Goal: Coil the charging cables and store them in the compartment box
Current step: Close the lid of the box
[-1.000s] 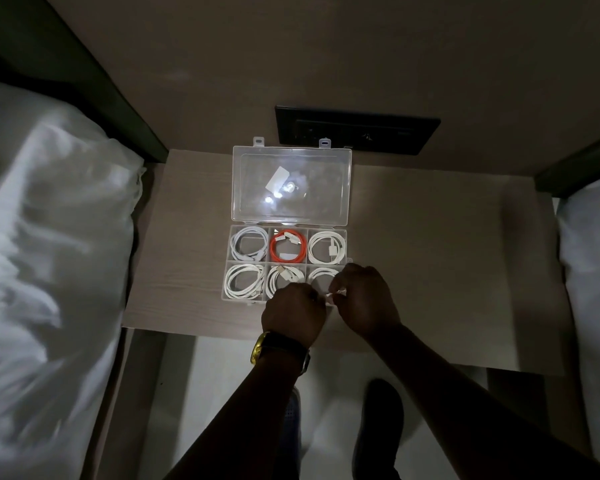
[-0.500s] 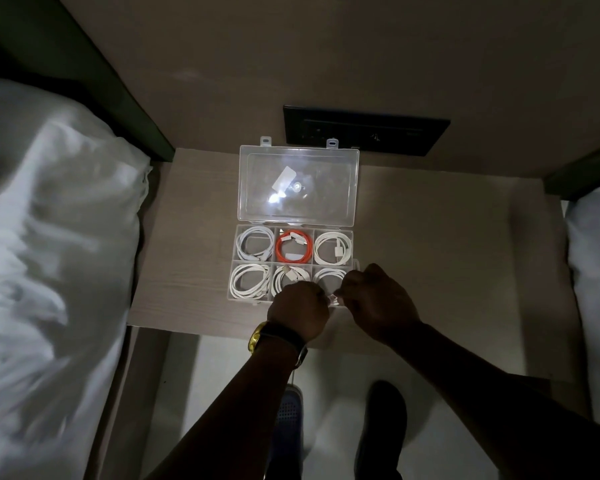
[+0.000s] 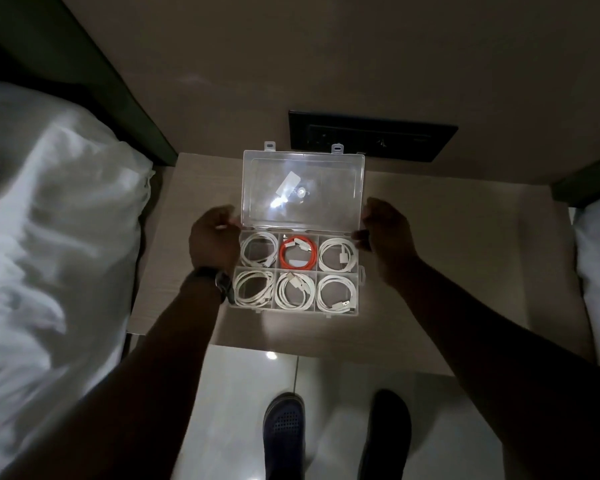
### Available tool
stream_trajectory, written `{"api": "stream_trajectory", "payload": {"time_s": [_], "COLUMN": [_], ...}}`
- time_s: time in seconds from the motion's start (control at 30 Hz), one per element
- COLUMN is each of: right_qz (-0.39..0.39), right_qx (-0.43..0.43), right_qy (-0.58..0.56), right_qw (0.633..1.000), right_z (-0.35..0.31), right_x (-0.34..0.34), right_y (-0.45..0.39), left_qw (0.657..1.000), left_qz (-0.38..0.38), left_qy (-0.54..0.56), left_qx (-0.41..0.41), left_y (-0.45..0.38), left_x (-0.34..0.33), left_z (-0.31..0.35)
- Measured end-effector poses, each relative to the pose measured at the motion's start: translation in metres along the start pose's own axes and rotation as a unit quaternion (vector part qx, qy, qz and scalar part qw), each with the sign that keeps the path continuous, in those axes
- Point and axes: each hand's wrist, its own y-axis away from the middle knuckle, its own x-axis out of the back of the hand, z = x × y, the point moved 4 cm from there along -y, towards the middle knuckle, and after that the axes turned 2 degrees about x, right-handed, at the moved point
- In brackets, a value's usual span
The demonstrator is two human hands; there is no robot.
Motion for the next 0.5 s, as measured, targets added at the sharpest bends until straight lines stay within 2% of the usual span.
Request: {"api": "stream_trajectory", "payload": {"time_s": [0.03,0.1,0.17,0.27,0.33,0.4,0.47,0.5], "right_qz": [-0.008,-0.023,-0.023,-0.024,-0.041,-0.074,-0.110,-0.117], "right_qx": [-0.030,-0.062,-0.047,-0.016,0.007,0.050,0.121,0.171], "right_qy": [-0.032,-0.071,-0.096,-0.106,-0.053,0.029,0.156,0.245], "right_qw": [0.999,0.995,0.994,0.994,0.998,0.996,0.974,0.947], "right_z": [-0.005,-0.012,-0.018,-0.012,-0.001,0.016,0.037,0.046], "right_x": [-0.006,-0.012,-0.010,0.006,0.017,0.021,0.022,0.021], "right_y": [-0.006,-0.013,-0.012,0.010,0.032,0.052,0.065,0.070], "left_qw": [1.000,0.994,0.987,0.975,0.963,0.964,0.971,0.968], "left_qz": [-0.013,-0.086,-0.126,-0.136,-0.165,-0.194,-0.225,-0.242], "left_qy": [-0.008,0.032,0.064,0.158,0.194,0.168,0.086,0.023], "left_qx": [0.015,0.065,0.082,0.077,0.088,0.070,-0.007,-0.056], "left_y": [-0.016,-0.032,-0.031,-0.010,0.009,0.022,0.033,0.039], "left_x": [-0.002,-0.012,-0.014,0.004,0.016,0.025,0.028,0.027], "left_z": [0.001,0.002,0.004,0.003,-0.004,-0.014,-0.026,-0.033]}}
